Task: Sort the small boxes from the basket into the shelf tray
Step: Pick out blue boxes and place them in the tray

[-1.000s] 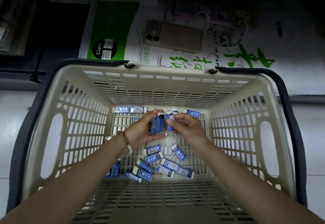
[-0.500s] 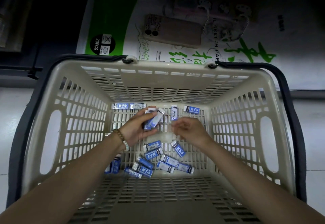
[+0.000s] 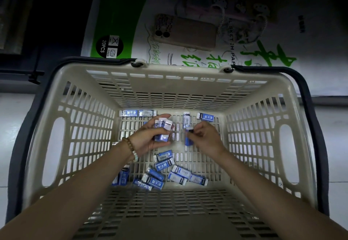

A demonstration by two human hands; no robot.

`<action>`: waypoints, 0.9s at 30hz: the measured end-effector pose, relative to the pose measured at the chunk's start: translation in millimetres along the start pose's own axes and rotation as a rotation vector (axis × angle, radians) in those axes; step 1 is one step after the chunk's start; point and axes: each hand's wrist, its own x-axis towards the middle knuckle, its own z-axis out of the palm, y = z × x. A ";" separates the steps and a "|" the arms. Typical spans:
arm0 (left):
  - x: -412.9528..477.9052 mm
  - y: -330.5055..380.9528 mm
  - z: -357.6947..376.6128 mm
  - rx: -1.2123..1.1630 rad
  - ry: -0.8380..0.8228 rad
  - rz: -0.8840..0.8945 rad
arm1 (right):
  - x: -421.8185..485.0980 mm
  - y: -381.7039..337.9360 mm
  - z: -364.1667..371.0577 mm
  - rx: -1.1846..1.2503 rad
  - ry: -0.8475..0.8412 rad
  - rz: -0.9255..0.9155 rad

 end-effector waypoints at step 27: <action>1.6 0.6 -1.4 -0.147 0.289 0.042 | 39.4 -2.8 11.4 -0.063 0.213 0.007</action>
